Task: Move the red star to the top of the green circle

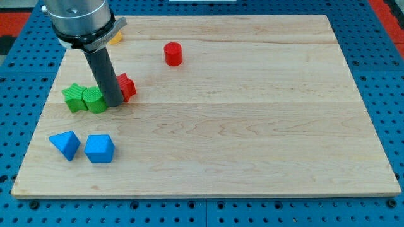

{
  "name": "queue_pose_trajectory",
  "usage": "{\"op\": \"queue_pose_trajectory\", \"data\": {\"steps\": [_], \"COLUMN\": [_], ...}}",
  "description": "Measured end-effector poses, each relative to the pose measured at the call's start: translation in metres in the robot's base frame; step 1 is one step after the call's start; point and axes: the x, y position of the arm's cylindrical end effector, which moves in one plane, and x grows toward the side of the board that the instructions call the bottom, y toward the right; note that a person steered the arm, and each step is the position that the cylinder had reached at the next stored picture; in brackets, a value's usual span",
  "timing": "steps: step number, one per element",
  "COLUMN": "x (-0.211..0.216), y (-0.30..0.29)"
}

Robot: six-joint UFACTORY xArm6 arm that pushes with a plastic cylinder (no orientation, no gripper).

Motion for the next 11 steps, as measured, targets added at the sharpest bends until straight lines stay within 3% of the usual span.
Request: {"op": "queue_pose_trajectory", "data": {"steps": [2,3,4,5,6,8,9,10,11], "x": [-0.030,-0.040,-0.051,-0.057,-0.080,-0.081,-0.081,-0.104,-0.146], "y": [0.026,0.084,0.094,0.021,0.008,-0.005,0.129,0.219,0.191]}}
